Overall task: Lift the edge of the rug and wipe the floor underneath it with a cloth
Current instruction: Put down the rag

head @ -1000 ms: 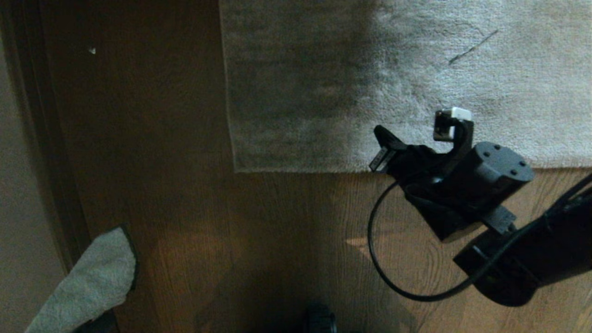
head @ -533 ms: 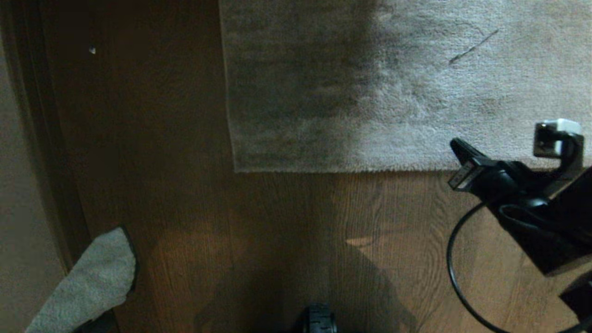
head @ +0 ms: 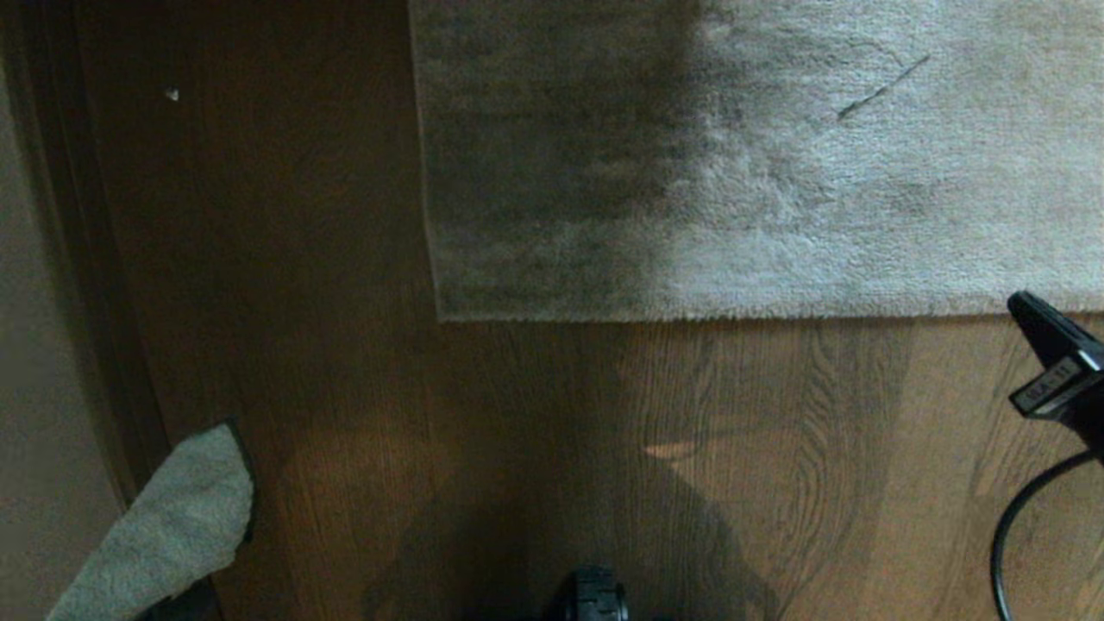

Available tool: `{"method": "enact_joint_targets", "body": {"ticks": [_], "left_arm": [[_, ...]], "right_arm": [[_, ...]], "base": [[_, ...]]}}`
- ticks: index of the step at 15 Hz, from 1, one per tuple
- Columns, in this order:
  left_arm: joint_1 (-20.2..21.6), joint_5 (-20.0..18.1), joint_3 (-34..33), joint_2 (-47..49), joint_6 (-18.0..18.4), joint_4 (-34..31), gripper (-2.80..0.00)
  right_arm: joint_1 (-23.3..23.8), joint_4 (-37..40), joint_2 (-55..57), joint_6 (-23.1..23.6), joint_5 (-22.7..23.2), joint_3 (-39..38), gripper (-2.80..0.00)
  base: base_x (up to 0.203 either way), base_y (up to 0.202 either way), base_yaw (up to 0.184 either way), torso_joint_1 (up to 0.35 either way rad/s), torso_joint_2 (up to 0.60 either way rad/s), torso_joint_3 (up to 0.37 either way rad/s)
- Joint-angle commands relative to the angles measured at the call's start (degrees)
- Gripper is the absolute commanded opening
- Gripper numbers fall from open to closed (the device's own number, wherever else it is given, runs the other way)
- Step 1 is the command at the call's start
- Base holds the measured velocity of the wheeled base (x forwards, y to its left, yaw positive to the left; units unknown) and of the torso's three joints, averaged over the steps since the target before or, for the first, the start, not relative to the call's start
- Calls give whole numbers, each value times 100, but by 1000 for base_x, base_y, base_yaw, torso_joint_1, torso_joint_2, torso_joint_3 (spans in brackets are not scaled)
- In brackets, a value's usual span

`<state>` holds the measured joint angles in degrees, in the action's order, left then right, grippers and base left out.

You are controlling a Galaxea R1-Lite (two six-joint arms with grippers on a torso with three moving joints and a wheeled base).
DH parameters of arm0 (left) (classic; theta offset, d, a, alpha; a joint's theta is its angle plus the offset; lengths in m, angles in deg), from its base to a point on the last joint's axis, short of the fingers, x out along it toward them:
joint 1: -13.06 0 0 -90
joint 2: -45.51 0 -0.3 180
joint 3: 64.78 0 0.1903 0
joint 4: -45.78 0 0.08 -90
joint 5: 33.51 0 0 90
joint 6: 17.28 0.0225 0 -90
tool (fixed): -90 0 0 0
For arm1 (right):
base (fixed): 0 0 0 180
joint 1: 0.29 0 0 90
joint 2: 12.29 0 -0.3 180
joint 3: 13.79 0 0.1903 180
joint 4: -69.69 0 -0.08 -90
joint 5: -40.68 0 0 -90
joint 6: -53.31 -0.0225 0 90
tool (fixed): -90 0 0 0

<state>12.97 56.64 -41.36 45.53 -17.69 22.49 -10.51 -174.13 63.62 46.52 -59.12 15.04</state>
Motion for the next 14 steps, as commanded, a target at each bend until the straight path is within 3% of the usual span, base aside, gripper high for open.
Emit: {"method": "enact_joint_targets", "body": {"ticks": [1,14], "left_arm": [[1,2,2,-2,-2,1,-280],[1,2,-3,-2,-2,1,-280]], "right_arm": [[45,-254,-403,1,43,-345,-280],[29,-186,-559,-51,164,-546,-280]], "base": [[0,0,0,0,0,0],[0,0,0,0,0,0]]}}
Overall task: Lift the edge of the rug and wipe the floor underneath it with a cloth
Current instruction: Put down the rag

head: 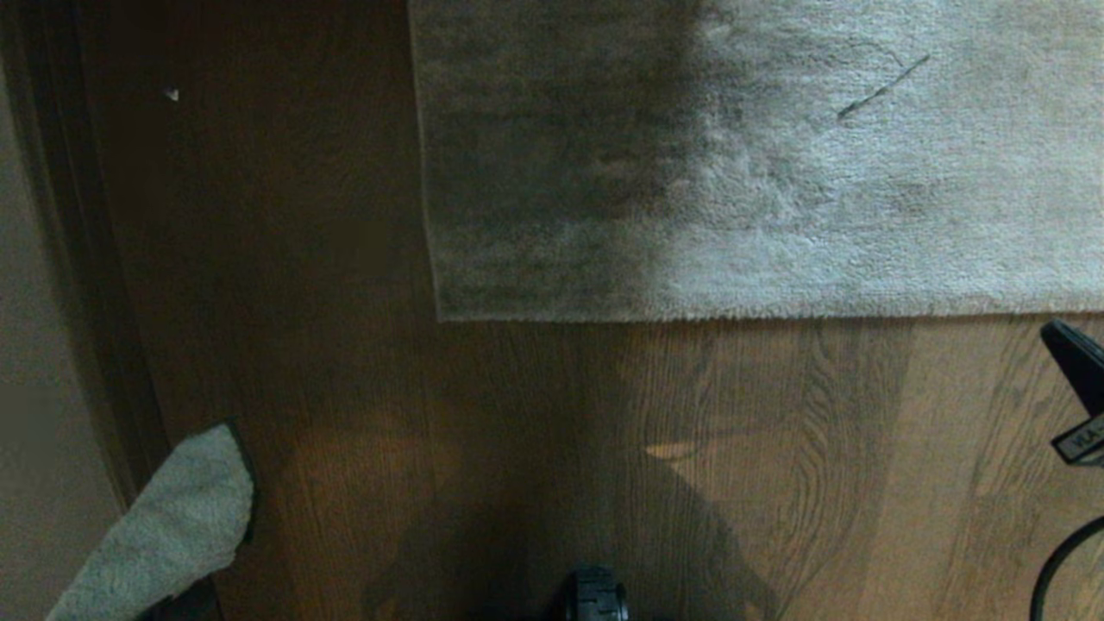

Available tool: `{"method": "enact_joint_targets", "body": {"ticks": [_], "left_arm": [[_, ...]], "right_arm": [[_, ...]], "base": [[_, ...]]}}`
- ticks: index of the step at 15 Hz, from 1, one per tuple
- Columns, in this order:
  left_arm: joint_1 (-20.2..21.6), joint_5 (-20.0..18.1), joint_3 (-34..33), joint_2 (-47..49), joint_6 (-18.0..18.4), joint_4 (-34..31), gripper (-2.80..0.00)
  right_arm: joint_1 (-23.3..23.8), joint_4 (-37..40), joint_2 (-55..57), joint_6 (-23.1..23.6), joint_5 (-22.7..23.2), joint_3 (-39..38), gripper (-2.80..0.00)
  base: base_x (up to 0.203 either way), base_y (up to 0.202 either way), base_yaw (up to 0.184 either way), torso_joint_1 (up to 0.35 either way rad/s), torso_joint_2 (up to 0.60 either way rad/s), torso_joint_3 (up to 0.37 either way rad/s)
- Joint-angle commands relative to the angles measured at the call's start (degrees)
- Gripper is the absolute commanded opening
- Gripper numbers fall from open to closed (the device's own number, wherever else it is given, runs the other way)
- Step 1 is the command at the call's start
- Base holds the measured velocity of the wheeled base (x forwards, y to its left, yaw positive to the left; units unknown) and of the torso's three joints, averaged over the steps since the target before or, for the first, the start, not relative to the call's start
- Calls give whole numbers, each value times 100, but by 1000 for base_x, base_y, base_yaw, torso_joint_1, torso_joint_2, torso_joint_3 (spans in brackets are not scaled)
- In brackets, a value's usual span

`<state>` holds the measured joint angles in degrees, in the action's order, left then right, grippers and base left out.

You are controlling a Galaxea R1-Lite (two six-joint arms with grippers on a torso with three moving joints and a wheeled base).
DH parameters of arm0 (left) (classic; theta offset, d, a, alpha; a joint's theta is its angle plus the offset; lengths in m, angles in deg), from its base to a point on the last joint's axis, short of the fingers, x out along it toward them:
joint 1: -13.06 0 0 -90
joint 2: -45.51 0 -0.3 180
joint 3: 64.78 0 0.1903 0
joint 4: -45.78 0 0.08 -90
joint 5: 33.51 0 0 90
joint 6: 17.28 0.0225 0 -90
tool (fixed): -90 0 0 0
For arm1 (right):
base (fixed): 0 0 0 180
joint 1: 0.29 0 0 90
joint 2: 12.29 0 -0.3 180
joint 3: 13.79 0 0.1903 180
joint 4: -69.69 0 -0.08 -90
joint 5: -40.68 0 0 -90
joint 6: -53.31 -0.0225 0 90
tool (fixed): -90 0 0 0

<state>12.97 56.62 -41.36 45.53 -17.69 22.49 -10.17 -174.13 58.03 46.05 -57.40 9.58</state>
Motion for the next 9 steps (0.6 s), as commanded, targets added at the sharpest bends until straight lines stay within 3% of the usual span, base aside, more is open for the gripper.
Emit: {"method": "enact_joint_targets", "body": {"ticks": [1,5,9], "left_arm": [[1,4,-1,-2,-2,1,-280],[1,4,-5,-2,-2,9,-280],[1,4,1,-2,-2,1,-280]], "right_arm": [[-9,-166,-5,-17,-1,0,-280],[-69,470,-512,-66,116,0,-280],[-74,1970,-1733,-158,563,0,-280]], "base": [[0,0,0,0,0,0],[0,0,0,0,0,0],[0,0,0,0,0,0]]}}
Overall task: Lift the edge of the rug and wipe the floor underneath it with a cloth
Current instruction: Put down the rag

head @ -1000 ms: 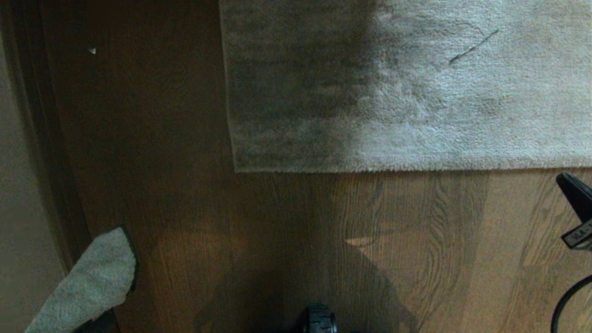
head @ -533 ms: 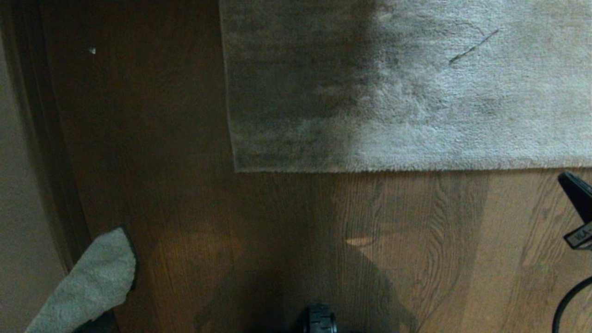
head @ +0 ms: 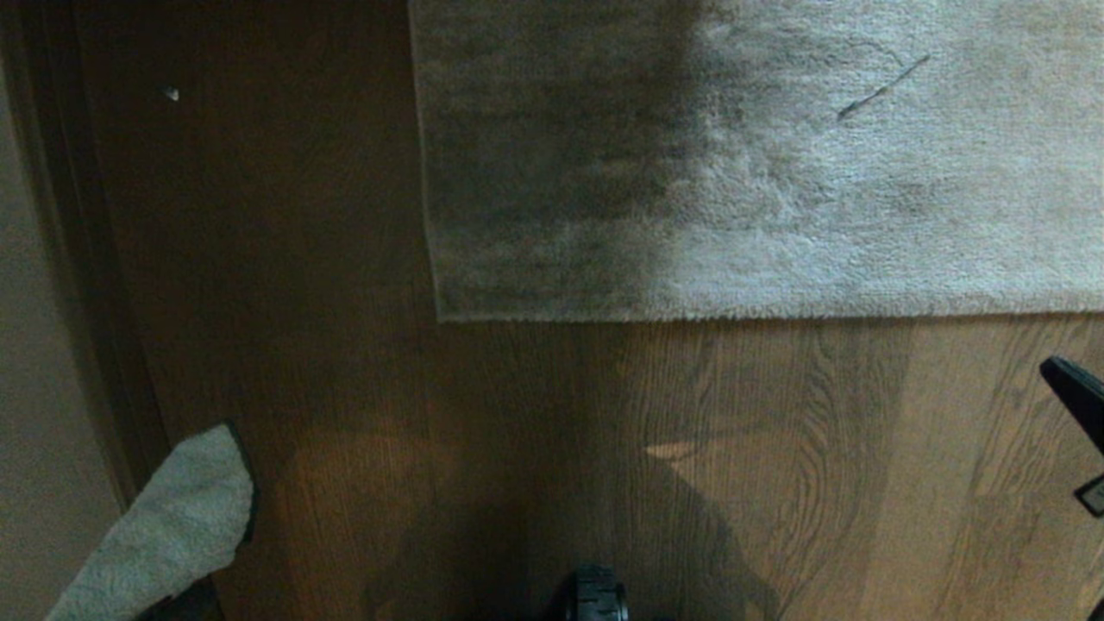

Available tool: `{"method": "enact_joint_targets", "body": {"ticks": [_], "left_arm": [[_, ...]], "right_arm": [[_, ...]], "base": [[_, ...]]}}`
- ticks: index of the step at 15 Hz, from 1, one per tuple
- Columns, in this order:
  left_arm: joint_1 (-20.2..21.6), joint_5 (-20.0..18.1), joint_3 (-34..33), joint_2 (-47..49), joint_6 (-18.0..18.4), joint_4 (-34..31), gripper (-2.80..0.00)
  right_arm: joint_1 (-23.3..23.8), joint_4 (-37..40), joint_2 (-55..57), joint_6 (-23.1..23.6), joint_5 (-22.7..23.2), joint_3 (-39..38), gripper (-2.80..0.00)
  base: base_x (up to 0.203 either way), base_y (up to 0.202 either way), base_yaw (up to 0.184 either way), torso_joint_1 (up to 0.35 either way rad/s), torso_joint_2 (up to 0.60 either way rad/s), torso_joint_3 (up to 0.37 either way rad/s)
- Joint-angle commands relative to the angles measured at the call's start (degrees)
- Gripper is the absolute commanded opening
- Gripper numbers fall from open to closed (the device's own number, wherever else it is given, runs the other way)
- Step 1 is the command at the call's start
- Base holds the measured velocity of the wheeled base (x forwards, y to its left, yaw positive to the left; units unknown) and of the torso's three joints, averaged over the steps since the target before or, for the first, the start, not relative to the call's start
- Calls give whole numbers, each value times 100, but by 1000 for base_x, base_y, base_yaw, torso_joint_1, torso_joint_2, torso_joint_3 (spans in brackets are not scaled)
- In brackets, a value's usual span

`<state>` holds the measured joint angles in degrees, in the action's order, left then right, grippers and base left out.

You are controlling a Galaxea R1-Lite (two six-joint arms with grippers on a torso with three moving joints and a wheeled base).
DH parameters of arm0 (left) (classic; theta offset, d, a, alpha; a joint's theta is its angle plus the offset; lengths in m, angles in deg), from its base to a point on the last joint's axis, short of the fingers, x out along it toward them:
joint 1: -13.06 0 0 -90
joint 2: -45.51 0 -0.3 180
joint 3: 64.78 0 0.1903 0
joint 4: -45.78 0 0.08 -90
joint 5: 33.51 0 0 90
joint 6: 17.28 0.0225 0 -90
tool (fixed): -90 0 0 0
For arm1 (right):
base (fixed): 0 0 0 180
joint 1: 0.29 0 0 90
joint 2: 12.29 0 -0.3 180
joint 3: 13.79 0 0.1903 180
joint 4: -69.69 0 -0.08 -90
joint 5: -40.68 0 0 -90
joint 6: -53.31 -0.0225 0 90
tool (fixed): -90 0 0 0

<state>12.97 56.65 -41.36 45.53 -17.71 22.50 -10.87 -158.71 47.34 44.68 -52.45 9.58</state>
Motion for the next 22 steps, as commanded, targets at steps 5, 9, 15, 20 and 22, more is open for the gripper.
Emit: {"method": "enact_joint_targets", "body": {"ticks": [5,9,15,20,22], "left_arm": [[1,2,-5,-2,-1,1,-280],[1,2,-4,-2,-1,1,-280],[1,2,4,-2,-1,1,-280],[1,1,4,-2,-1,1,-280],[1,2,-2,-2,-1,1,-280]], "right_arm": [[-13,3122,-2856,-74,320,3,-280],[-34,5160,-4368,-25,516,6,-280],[-41,7279,-4351,535,260,150,-280],[-49,7337,-4345,593,-30,81,-280],[-49,7307,-4352,553,-30,70,-280]], "base": [[0,0,0,0,0,0],[0,0,0,0,0,0],[0,0,0,0,0,0],[0,0,0,0,0,0],[0,0,0,0,0,0]]}}
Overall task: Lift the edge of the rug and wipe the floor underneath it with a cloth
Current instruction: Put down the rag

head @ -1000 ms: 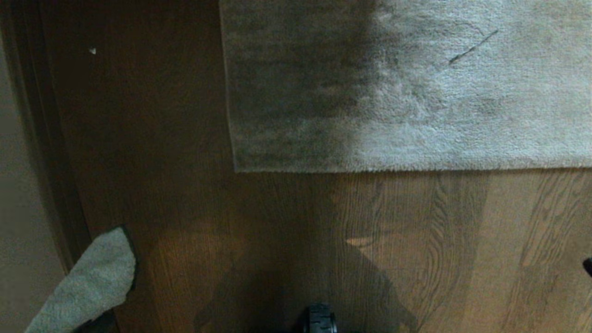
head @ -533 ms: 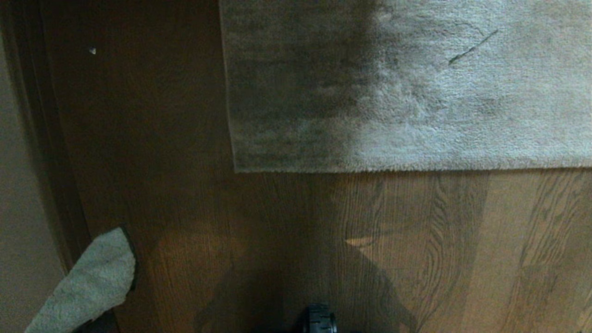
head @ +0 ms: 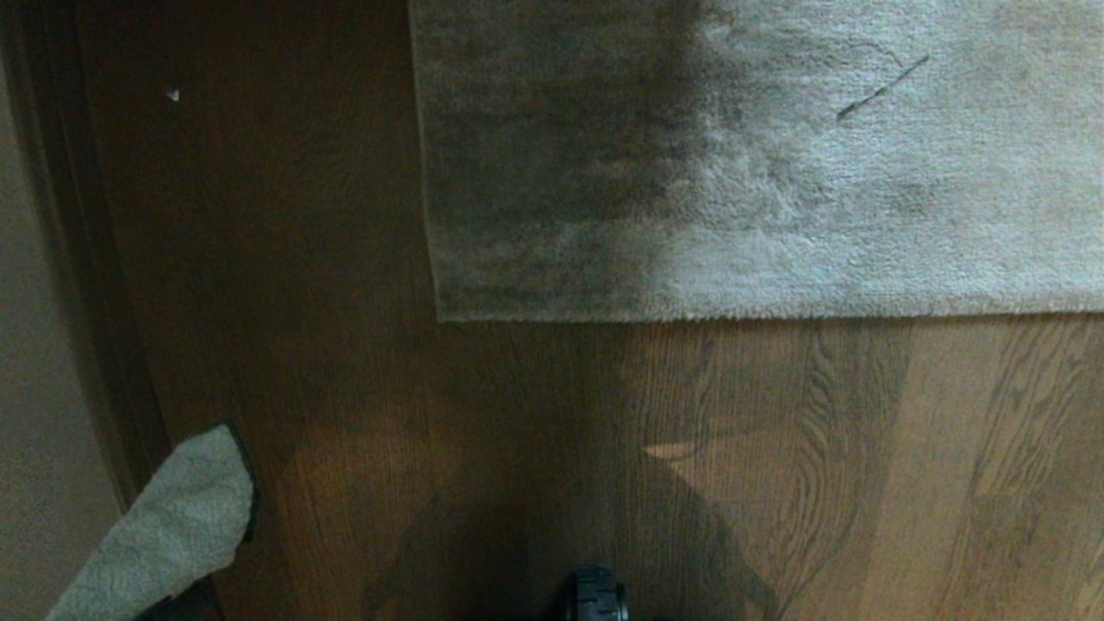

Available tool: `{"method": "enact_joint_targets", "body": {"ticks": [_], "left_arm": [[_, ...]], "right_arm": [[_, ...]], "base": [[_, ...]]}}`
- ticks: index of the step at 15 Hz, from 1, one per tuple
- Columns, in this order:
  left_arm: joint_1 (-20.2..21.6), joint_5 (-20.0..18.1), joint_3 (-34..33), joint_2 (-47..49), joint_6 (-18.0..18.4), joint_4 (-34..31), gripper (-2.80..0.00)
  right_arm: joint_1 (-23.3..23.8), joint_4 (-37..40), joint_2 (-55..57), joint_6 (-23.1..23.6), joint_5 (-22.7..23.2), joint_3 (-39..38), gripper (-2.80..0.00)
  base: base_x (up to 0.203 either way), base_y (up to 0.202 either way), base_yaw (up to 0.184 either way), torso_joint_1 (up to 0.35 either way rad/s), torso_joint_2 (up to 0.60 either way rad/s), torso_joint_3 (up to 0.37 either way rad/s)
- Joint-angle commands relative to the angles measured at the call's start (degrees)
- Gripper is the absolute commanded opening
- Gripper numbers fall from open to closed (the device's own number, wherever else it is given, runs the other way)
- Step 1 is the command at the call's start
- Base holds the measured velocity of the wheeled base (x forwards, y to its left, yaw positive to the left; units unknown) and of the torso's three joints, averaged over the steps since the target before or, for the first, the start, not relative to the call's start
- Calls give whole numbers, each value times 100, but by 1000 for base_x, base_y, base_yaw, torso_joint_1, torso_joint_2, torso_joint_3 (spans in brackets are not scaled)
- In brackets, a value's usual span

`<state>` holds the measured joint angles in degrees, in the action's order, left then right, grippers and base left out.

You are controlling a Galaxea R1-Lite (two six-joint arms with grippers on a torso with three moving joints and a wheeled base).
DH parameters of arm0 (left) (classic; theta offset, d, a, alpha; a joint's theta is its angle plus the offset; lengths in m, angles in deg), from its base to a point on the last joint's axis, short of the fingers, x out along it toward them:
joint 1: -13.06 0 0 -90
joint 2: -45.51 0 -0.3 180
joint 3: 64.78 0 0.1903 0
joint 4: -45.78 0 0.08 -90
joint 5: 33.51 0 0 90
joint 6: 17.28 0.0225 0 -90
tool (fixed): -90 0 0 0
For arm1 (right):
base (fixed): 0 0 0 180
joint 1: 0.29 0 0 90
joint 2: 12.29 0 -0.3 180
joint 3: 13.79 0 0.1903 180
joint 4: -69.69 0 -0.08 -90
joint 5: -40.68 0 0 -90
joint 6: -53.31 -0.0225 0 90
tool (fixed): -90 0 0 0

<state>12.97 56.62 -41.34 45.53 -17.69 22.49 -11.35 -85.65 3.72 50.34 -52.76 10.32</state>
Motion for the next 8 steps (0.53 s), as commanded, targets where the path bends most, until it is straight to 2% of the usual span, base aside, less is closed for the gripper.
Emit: {"method": "enact_joint_targets", "body": {"ticks": [1,8], "left_arm": [[1,4,1,-2,-2,1,-280],[1,4,0,-2,-2,4,-280]], "right_arm": [[-1,3,17,-19,1,-4,-280],[8,3,8,-19,1,-4,-280]], "base": [[0,0,0,0,0,0],[0,0,0,0,0,0]]}}
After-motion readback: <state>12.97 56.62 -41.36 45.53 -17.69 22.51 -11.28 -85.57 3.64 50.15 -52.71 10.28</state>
